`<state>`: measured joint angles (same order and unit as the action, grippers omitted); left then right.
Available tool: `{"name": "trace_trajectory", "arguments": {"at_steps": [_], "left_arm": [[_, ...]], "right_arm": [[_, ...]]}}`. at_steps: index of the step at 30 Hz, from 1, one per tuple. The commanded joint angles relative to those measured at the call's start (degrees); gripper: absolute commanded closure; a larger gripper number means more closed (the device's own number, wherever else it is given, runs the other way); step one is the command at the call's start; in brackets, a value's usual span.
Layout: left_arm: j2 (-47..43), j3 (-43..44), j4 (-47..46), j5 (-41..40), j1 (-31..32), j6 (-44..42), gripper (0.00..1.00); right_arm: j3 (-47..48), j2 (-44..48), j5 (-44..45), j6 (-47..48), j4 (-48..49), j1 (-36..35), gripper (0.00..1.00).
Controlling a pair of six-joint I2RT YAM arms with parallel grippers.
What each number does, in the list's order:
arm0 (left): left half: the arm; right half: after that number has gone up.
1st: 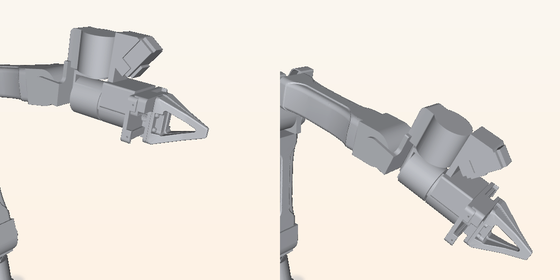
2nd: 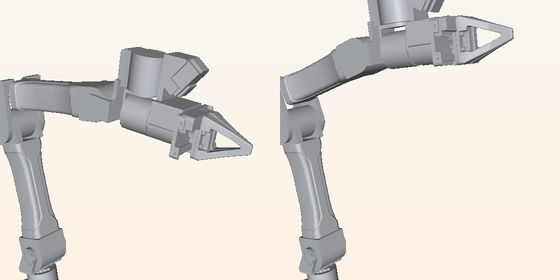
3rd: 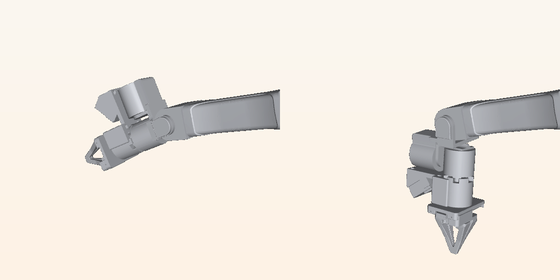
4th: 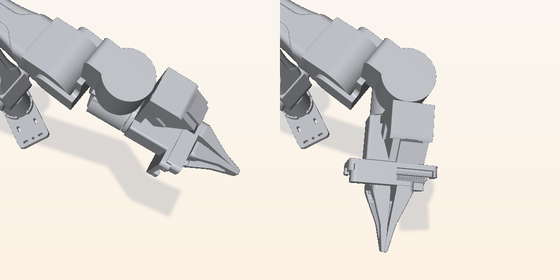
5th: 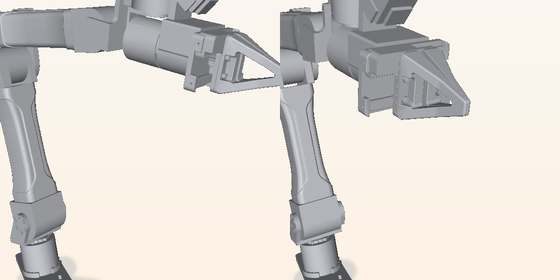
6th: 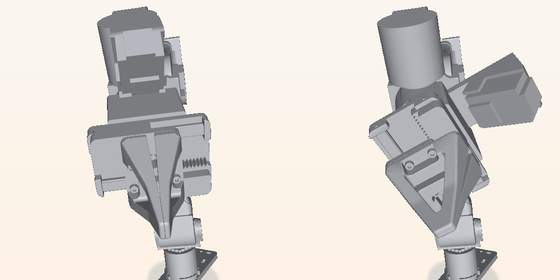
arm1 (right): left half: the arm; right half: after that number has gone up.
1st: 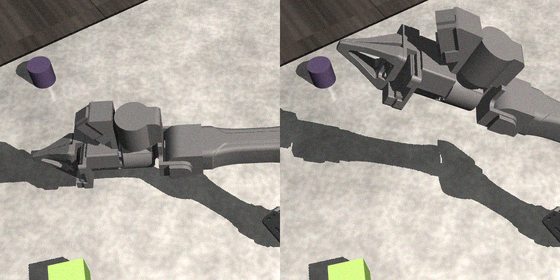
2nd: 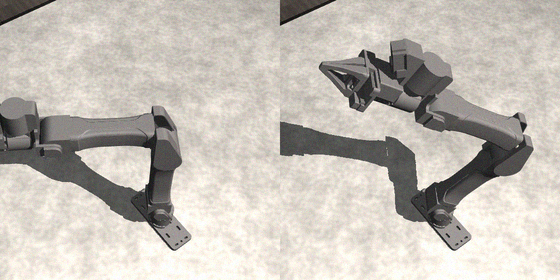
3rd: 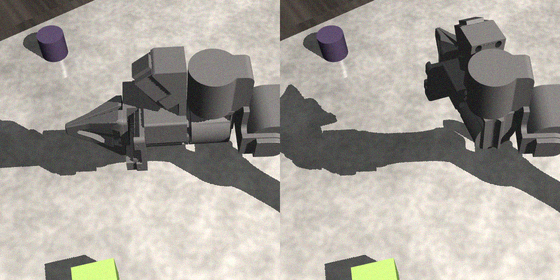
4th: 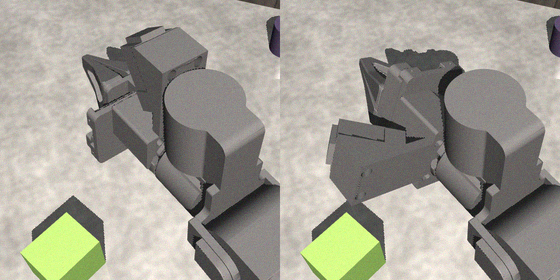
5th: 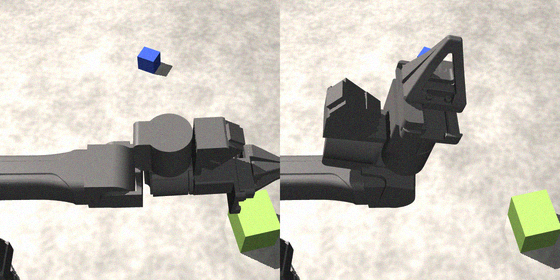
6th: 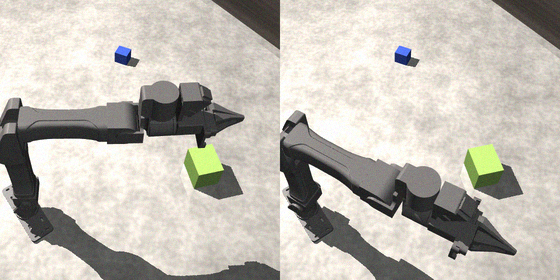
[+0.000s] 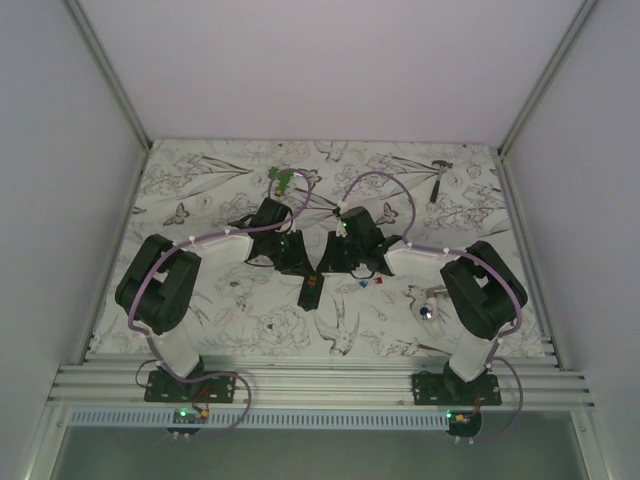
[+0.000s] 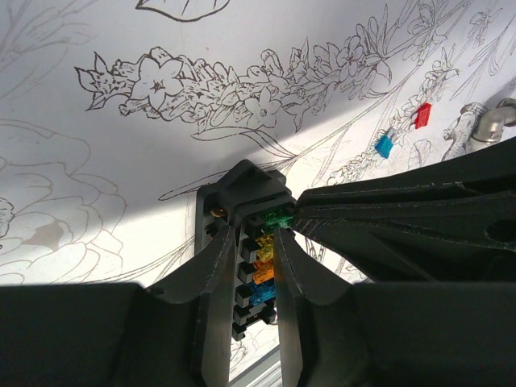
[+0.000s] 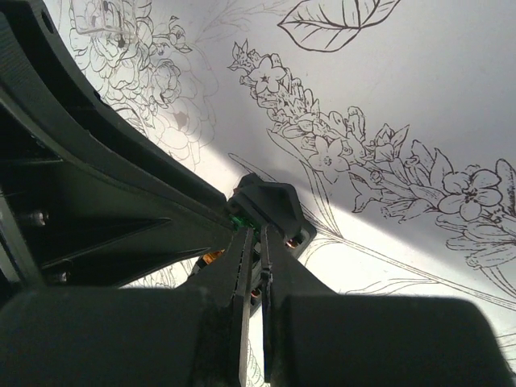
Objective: Snap on the fuse box
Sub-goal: Install the fuse at the fuse box base.
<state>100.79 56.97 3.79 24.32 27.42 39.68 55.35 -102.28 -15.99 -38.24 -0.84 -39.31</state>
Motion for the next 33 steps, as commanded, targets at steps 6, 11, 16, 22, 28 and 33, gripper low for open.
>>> {"name": "trace_trajectory", "arguments": {"at_steps": [6, 11, 16, 22, 28, 33], "left_arm": [[5.8, -3.4, -0.1, -3.0, 2.1, 1.0, 0.82], [5.6, -4.1, 0.0, -3.7, 2.2, 1.1, 0.83], [6.0, -4.1, 0.1, -3.4, 2.2, 1.0, 0.83], [3.8, -3.5, 0.1, -4.3, 2.2, -0.3, 0.82], [0.4, -0.6, 0.5, -4.9, 2.2, -2.7, 0.73], [-5.1, -1.2, 2.3, -6.3, 2.3, -4.4, 0.59]], "right_arm": [[-8.7, -8.5, 5.6, 4.0, -18.4, -4.4, 0.99], [-10.9, -8.9, 7.2, 4.8, -20.3, -5.6, 0.99], [-10.8, -8.5, 8.8, 5.1, -21.8, -6.9, 0.98], [-4.1, -1.6, 10.4, 5.2, -19.5, -6.6, 0.92], [6.3, 3.5, 10.2, 7.9, -15.8, -5.0, 0.83], [9.9, 6.8, 5.9, 9.2, -12.9, -3.1, 0.67]]}}
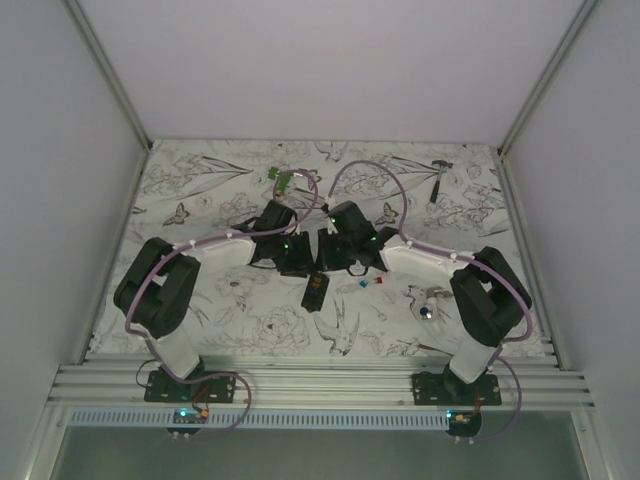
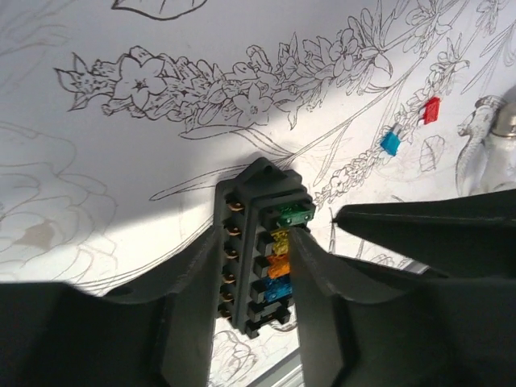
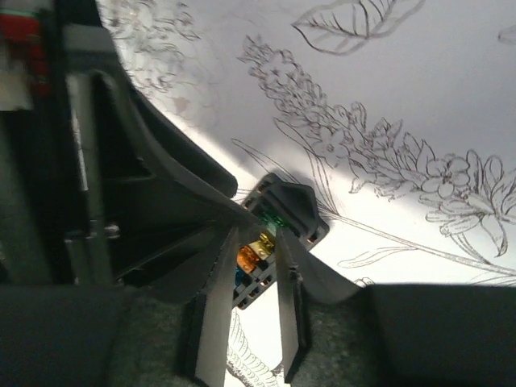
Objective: Snap on the fuse box
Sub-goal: Install the fuse at the fuse box base, then move the fuse box base at the center of the board.
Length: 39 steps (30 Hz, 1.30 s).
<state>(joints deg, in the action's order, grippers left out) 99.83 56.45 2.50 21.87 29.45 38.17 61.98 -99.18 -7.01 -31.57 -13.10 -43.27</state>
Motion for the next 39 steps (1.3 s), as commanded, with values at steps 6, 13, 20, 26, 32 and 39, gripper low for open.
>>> {"name": "trace_trajectory", "arguments": {"at_steps": [6, 13, 20, 26, 32, 39], "left_arm": [[-9.0, -2.4, 7.8, -8.2, 4.7, -6.5, 0.34], [-6.0, 2.3, 15.4, -18.6, 12.0, -12.7, 0.27], [-1.3, 5.1, 17.3, -21.3, 14.5, -15.4, 0.32], [1.9, 7.6, 17.2, -19.1, 14.9, -18.7, 0.41], [5.4, 11.4, 16.7, -19.2, 14.4, -25.8, 0.57], [11.5, 17.2, 14.1, -10.8, 12.5, -39.8, 0.62]], "right_arm": [[-0.6, 7.0, -1.7, 3.6, -1.2, 6.6, 0.5], [-5.7, 8.8, 2.6, 5.6, -3.0, 12.0, 0.36], [-7.7, 8.9, 4.0, 6.6, -3.3, 14.6, 0.31], [-8.2, 8.9, 5.4, 7.3, -3.5, 14.9, 0.3], [-8.3, 10.9, 6.8, 8.1, -5.1, 14.9, 0.29], [-8.5, 11.6, 7.5, 9.1, -9.0, 14.6, 0.3]]}}
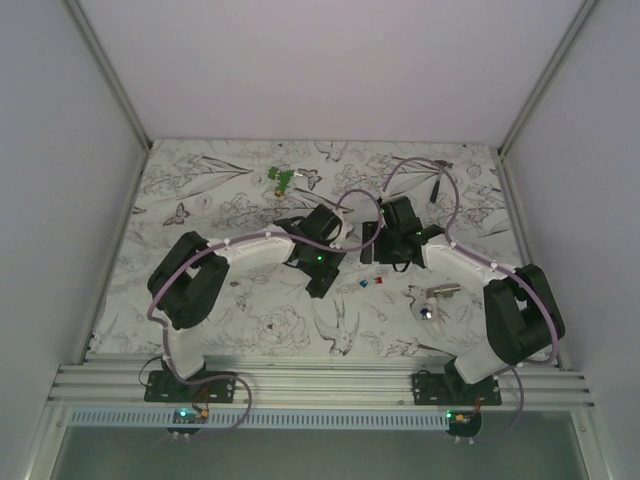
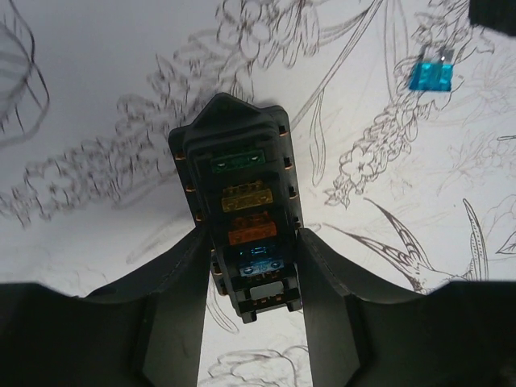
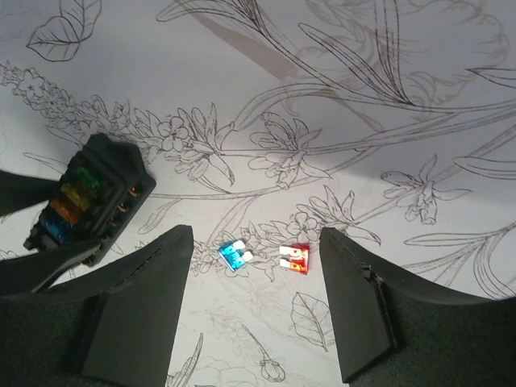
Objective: Snap on the fuse box
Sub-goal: Move the fuse box base at the center of the board.
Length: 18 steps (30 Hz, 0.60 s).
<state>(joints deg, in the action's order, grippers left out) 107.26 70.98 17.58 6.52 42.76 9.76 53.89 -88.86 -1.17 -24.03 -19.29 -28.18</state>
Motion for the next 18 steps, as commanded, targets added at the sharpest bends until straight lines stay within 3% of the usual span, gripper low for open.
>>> {"name": "trace_trajectory", "arguments": {"at_steps": [1, 3, 9, 18], "left_arm": [[4.8, 3.4, -1.1, 6.0, -1.2, -13.3, 0.62], [5.9, 4.5, -1.5, 8.3, -2.0, -17.3, 0.6], [6.3, 6.4, -2.3, 12.1, -4.6, -25.0, 0.38], [0.2, 1.2, -5.1, 7.7, -5.3, -22.1, 0.25]], "right_arm": [[-0.4, 1.4, 2.0, 1.7, -3.2, -0.7, 0.3], [-0.5, 1.4, 3.0, 1.8, -4.1, -0.9, 0.3], [0.5, -0.4, 4.1, 1.9, -5.7, -1.0, 0.29], [4.4, -5.2, 7.5, 3.5, -9.1, -5.8, 0.27]]}}
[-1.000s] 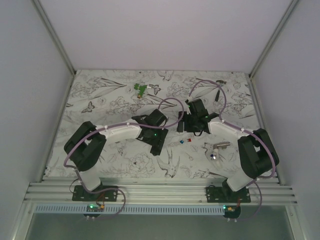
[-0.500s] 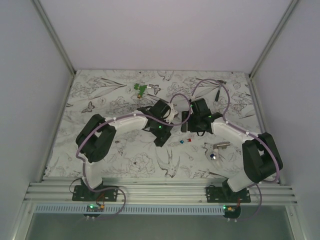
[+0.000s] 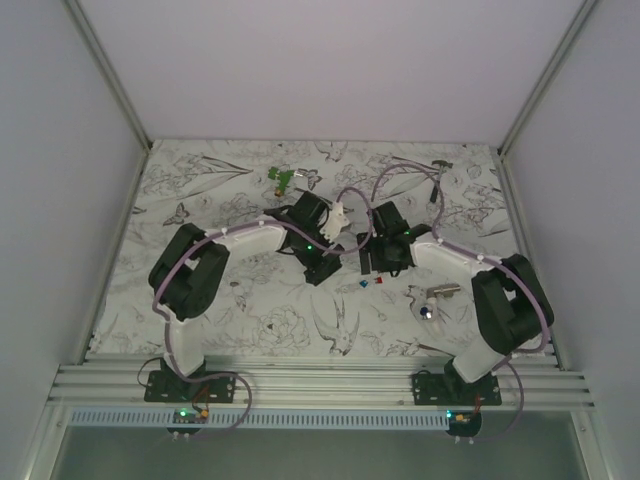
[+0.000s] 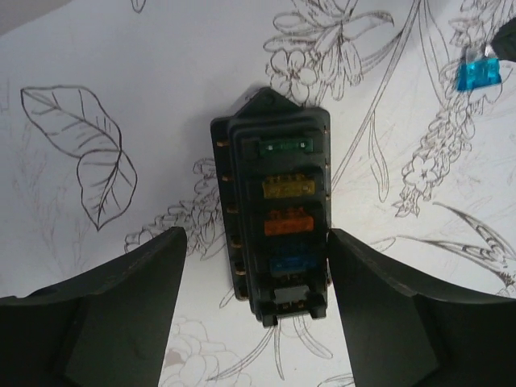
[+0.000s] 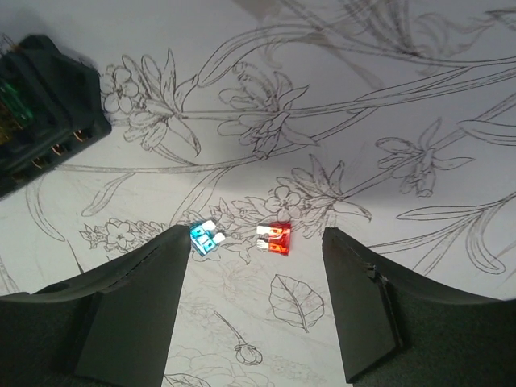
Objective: Snap on the fuse box
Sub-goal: Move the fuse box base at the center of the board.
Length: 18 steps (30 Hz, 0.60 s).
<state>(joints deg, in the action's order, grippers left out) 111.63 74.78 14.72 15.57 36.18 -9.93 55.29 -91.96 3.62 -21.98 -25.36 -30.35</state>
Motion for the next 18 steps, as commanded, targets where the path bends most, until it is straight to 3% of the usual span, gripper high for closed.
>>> {"name": "trace_trajectory", "arguments": {"at_steps": [1, 8, 18], "left_arm": [[-4.9, -3.6, -3.0, -3.4, 1.2, -1.3, 0.24], [-11.5, -10.6, -7.6, -9.4, 0.2, 5.8, 0.12], [-22.2, -20.4, -10.1, -16.3, -5.3, 26.0, 0.07]], "right_arm": [[3.2, -2.3, 2.8, 1.5, -3.0, -4.2, 0.27], [5.9, -6.0, 6.6, 0.7, -3.3, -8.9, 0.29], [6.4, -8.3, 12.2, -3.2, -3.7, -10.6, 0.48]]}}
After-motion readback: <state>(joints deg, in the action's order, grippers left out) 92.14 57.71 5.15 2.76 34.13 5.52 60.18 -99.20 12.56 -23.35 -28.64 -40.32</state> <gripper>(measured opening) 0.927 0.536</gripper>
